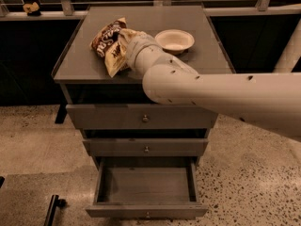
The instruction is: Pick brown chip bag from bottom drawer and place on counter
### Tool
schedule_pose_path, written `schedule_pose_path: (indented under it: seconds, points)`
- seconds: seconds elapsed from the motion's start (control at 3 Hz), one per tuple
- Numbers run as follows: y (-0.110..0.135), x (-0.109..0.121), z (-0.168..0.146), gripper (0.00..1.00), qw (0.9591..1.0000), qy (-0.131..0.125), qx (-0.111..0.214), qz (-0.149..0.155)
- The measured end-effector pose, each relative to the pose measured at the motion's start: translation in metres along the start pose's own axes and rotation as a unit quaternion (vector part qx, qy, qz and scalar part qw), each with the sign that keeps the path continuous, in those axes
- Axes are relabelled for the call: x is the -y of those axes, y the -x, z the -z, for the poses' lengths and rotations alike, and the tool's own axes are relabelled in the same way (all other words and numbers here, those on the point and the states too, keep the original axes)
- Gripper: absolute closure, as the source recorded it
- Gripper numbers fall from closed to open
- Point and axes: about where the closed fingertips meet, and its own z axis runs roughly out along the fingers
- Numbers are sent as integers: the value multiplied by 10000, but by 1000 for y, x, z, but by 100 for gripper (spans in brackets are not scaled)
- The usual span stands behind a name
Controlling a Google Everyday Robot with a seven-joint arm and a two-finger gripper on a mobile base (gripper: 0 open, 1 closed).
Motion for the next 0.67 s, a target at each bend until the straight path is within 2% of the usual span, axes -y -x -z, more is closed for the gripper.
schedule_pose_path:
  seconds: [0.33,0.67]
  points:
    - [-7,-28,0,100,9997,190,-88,-97]
    - [-7,-29,1,81,9997,196,-92,-100]
